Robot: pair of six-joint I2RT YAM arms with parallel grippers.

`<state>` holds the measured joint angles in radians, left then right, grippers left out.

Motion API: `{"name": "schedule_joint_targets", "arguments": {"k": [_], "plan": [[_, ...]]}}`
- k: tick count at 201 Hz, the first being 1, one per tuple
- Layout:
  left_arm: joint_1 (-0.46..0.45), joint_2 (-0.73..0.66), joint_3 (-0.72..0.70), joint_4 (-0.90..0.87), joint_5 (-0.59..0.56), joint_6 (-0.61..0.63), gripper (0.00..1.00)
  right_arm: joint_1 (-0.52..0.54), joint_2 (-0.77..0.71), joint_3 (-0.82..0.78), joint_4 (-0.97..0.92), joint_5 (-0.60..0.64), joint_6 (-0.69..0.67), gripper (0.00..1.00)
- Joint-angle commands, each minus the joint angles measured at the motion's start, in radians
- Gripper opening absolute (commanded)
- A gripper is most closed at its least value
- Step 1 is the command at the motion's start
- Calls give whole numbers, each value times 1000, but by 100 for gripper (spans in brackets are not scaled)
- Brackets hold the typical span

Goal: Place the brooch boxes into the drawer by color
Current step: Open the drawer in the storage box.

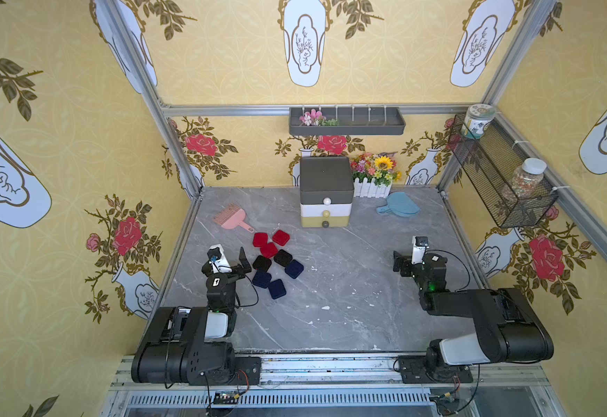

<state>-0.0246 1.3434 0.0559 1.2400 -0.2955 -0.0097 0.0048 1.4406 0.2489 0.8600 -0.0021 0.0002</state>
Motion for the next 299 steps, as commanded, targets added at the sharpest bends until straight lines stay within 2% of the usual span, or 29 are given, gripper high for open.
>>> {"name": "schedule_joint_targets", "arguments": {"k": [1, 150, 165, 183, 199, 215, 230, 252, 269, 282, 299], "plan": [[20, -1, 16, -21, 26, -17, 100, 0, -3, 0, 21, -4, 6, 97], [34, -10, 19, -39, 45, -26, 100, -7, -3, 3, 17, -22, 7, 97], [33, -23, 17, -28, 34, -20, 100, 23, -46, 33, -62, 105, 16, 97], [25, -135, 68, -210, 20, -18, 100, 36, -133, 165, -354, 146, 26, 97], [21, -237, 147, -420, -15, -35, 100, 49, -178, 271, -499, 152, 50, 97], [20, -296, 199, -532, -39, -118, 100, 72, -222, 371, -612, 156, 129, 97], [16, -331, 229, -591, 12, -193, 100, 107, -239, 467, -743, 136, 214, 97], [0, -379, 300, -722, 68, -285, 100, 208, -261, 531, -813, 119, 302, 97], [-10, -398, 373, -850, 132, -354, 100, 266, -265, 566, -835, 41, 407, 97], [-32, -402, 414, -909, 192, -363, 100, 297, -245, 583, -814, -29, 507, 97], [-72, -416, 451, -970, 197, -358, 100, 348, -190, 612, -762, -97, 605, 97]]}}
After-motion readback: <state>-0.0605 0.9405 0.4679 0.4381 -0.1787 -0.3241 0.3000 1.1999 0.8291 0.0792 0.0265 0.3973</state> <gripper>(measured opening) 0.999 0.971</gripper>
